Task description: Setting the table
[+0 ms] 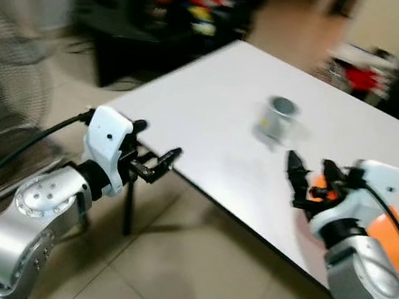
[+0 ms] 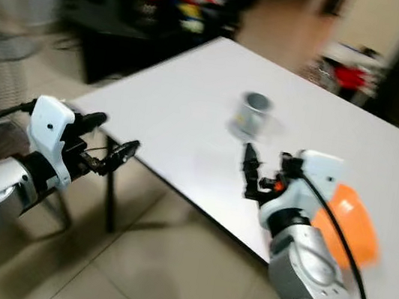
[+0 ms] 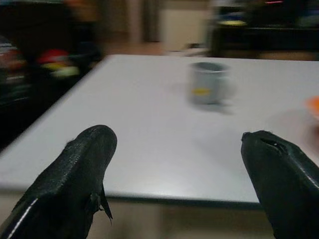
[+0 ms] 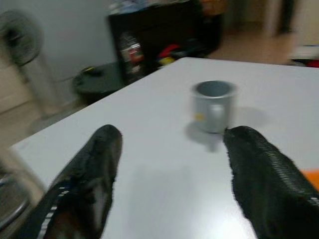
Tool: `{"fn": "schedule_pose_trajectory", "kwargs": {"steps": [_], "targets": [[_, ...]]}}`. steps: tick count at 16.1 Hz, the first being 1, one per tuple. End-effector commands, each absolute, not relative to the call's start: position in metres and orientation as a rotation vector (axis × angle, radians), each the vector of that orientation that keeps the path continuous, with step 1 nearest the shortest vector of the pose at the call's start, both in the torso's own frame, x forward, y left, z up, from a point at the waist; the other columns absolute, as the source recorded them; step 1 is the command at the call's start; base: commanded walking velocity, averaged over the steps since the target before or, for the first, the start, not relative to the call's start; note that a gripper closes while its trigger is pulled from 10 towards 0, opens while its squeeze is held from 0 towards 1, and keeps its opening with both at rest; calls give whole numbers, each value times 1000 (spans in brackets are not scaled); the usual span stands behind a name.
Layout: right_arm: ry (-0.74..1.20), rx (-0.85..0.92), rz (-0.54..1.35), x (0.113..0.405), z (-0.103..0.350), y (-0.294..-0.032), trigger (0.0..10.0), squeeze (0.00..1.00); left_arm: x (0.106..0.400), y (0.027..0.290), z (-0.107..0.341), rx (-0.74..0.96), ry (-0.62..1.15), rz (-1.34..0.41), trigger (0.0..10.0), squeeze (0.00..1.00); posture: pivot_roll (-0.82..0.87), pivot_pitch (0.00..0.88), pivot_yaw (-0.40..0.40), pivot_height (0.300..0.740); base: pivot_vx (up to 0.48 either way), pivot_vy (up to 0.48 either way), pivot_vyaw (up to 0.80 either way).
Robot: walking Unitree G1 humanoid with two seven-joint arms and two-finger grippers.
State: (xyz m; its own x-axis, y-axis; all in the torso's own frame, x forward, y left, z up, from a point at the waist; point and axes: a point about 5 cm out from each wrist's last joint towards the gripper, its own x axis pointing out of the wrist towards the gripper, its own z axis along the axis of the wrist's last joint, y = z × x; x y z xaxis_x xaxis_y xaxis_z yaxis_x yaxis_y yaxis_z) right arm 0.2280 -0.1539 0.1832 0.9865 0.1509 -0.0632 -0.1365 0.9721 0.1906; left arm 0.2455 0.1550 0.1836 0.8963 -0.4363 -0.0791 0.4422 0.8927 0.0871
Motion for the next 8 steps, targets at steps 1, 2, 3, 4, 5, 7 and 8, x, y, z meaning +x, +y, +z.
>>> {"fn": "schedule_pose_trajectory", "kwargs": {"steps": [1,2,3,4,5,7,8], "targets": [[92,169,175,229,177,-152,10000,1000,246,161,187,126,27,-363,10000,0,51,0,-38,740,0,0,800],[96,157,193,229,174,-150,10000,1000,247,164,184,158,40,-332,10000,0,50,0,-39,740,0,0,800],[102,162,196,228,173,-150,10000,1000,248,164,182,174,45,-326,10000,0,56,0,-43,740,0,0,800],[124,160,180,224,164,-153,10000,1000,248,163,180,218,56,-329,10000,0,68,0,-48,740,0,0,800],[132,157,174,222,160,-154,10000,1000,247,162,180,237,55,-327,10000,0,74,0,-49,740,0,0,800],[132,168,152,222,153,-152,10000,1000,250,158,179,250,53,-325,10000,0,73,0,-43,740,0,0,800],[119,163,162,223,153,-149,10000,1000,254,161,180,266,52,-314,10000,0,63,0,-26,740,0,0,800]]}}
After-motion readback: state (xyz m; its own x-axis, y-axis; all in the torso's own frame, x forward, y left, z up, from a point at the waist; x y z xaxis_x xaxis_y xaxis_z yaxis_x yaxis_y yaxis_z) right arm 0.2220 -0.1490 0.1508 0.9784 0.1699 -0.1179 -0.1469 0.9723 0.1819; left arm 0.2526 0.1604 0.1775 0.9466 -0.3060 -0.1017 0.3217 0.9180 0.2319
